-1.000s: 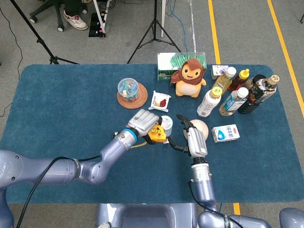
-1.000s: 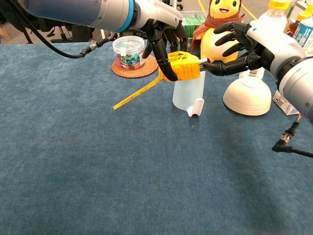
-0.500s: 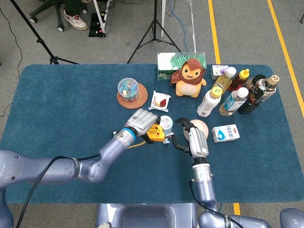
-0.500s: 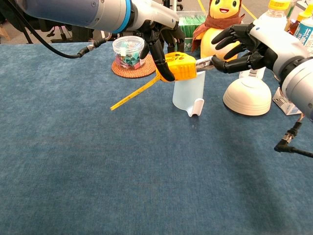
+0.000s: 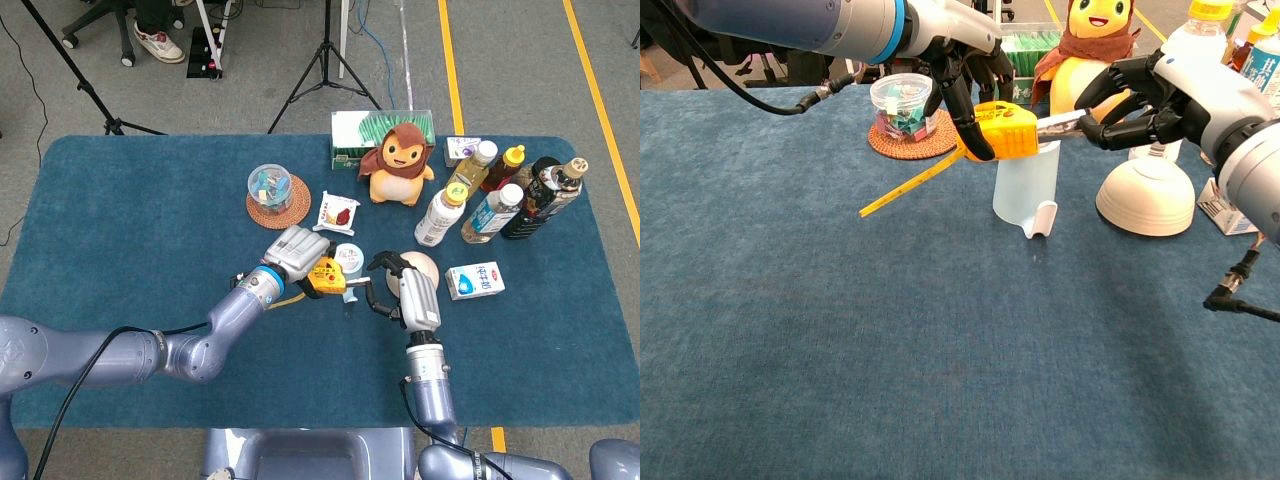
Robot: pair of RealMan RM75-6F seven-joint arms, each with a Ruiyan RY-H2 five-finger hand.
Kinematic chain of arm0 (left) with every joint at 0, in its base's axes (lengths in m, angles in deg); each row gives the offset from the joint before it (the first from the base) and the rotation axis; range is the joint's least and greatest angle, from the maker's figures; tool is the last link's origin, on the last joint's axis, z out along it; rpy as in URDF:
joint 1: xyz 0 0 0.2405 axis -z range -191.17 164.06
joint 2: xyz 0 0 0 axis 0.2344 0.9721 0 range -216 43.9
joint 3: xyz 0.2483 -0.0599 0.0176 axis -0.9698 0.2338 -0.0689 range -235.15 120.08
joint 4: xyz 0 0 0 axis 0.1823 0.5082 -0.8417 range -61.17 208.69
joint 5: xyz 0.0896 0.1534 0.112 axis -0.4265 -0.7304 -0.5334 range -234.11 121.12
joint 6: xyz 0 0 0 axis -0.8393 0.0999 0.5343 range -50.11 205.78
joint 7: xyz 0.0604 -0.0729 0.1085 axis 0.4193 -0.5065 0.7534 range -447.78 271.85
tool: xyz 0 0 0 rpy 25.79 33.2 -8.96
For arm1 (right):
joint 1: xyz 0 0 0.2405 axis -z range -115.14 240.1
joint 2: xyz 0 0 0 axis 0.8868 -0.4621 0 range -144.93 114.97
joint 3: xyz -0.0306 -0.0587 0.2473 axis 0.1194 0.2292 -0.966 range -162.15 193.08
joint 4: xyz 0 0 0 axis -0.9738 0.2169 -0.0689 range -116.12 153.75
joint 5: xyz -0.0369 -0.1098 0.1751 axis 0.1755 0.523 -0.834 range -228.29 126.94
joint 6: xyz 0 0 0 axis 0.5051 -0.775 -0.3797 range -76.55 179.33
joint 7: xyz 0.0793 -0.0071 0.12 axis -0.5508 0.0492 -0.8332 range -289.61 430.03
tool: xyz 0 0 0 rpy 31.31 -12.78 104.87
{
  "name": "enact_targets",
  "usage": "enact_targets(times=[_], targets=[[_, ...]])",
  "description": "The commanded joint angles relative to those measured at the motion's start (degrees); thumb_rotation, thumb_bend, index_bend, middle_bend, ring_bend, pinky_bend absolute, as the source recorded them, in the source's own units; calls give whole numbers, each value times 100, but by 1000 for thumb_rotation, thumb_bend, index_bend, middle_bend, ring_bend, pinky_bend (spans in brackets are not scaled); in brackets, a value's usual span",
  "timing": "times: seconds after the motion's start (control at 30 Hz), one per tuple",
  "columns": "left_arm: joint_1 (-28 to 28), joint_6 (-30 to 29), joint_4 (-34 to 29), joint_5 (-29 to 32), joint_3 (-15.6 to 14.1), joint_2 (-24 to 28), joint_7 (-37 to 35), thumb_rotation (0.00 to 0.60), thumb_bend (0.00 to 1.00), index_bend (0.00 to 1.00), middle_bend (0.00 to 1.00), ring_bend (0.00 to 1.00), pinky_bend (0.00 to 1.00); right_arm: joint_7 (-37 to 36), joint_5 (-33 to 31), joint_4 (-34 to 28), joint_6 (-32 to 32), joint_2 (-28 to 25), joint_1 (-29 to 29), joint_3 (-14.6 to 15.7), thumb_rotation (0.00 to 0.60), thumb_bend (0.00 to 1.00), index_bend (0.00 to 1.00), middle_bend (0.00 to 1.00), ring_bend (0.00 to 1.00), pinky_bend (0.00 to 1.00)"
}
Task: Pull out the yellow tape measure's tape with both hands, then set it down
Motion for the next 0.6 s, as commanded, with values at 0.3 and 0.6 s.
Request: enact_targets(times=[0.3, 0.6], targets=[[3, 21, 40, -24, -10, -2, -23, 565, 253, 599, 486, 419, 553, 35, -17, 11, -2, -5, -9, -16, 557, 559, 518, 353, 363, 352], [16, 11, 66, -17, -9, -9, -27, 561, 252, 598, 485, 419, 553, 61, -26, 15, -28, -7, -1, -18, 562, 602, 590, 405, 389, 367]])
